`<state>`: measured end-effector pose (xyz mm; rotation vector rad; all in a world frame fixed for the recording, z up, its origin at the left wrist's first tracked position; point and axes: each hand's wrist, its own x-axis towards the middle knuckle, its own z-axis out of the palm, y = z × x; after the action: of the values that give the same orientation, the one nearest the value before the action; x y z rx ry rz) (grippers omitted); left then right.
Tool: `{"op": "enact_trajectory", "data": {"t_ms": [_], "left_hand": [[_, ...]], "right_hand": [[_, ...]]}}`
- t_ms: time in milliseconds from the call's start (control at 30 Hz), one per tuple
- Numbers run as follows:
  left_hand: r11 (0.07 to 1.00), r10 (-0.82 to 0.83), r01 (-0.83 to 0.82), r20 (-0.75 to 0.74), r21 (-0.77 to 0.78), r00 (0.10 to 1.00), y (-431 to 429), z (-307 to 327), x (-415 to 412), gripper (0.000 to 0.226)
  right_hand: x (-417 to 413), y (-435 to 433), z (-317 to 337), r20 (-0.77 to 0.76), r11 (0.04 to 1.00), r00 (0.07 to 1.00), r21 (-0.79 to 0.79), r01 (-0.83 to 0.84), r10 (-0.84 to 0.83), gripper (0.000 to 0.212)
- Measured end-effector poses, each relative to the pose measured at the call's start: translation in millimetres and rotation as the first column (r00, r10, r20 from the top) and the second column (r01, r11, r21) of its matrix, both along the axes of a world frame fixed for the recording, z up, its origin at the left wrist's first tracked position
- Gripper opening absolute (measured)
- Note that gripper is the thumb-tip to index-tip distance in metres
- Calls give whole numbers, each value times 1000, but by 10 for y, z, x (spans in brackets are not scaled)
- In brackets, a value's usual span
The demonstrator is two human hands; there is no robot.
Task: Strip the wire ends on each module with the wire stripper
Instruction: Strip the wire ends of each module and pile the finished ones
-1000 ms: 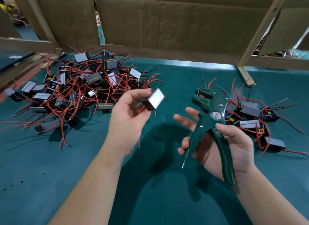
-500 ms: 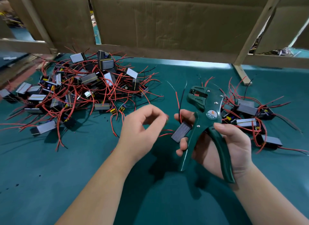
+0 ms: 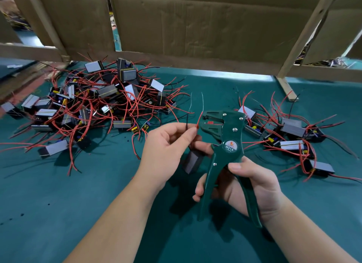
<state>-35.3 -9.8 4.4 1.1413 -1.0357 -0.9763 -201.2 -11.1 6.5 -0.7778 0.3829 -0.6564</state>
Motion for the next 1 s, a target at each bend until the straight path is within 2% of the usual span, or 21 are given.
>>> {"op": "enact_trajectory", "data": {"t_ms": [200,367,600,867,1000], "left_hand": [[1000,22,-20,-216,14,976,-38,68,103,28],[1000,11,-12,-97,-11,995,-10,105,143,7],[1000,-3,3,-12,28,1000,10,126,111,15],[999,-39,41,85,-25,996,6,110,130,17],[997,-75,78,101,-19,992,28,134,171,8]], "right_hand": [[5,-21,4,15,991,1000,130,17,-19,76],[-21,-4,28,-7,984,997,162,-70,72,66],[-55,29,48,-3,979,980,46,-196,197,43],[-70,17,29,-21,981,981,19,-194,195,42],[-81,12,31,-64,979,977,0,-204,203,38]]}}
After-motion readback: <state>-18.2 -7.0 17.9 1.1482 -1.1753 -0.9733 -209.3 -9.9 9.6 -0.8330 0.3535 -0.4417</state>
